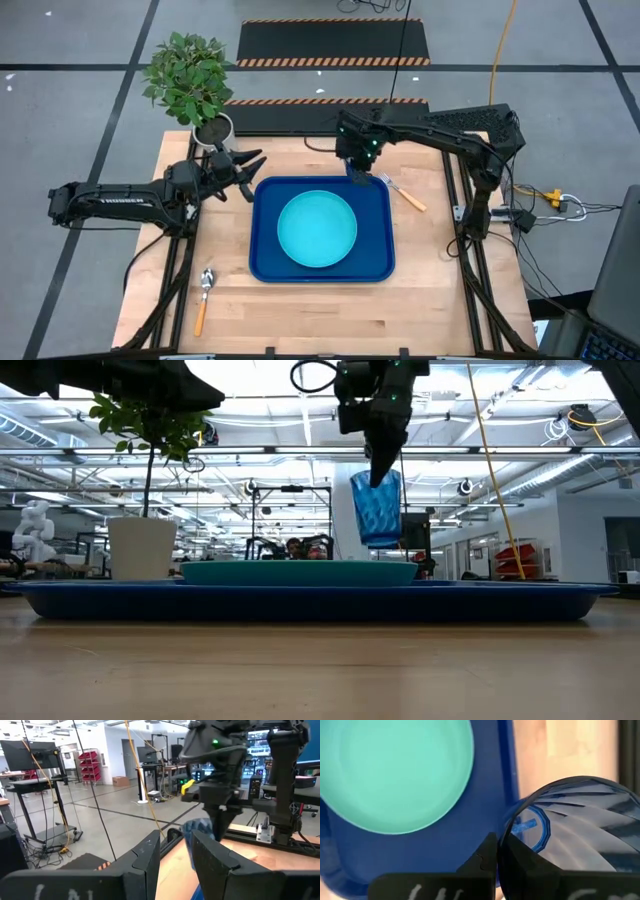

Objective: Pick and place plate/cup/fork/spoon on tray
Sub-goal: Put the blue cup to the top right of the blue plate on the blue serving tray

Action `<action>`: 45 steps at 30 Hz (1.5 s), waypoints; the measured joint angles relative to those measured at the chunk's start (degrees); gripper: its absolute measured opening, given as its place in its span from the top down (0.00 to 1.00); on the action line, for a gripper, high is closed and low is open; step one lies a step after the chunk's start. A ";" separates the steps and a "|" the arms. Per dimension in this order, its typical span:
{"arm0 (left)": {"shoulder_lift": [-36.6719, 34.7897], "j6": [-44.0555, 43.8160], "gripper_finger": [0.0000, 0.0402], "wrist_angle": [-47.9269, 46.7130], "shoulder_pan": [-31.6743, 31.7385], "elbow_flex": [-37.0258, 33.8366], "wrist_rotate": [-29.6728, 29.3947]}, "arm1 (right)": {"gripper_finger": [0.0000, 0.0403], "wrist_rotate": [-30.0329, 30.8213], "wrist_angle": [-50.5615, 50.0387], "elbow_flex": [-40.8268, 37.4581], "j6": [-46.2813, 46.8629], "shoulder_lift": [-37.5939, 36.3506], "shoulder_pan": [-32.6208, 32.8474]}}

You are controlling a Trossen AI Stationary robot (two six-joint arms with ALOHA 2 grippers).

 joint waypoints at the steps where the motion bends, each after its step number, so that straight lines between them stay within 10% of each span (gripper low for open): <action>1: 0.00 0.00 0.72 -0.02 0.00 0.00 0.00 | 1.00 0.00 0.04 -1.15 0.92 -0.75 0.52; 17: 0.00 -0.42 0.72 -0.05 0.00 0.00 0.00 | 1.00 -1.75 20.09 -28.60 17.29 -15.46 2.38; 45: 0.00 0.27 0.72 0.02 0.00 0.00 0.00 | 1.00 -6.25 30.10 -38.37 24.00 -16.60 2.31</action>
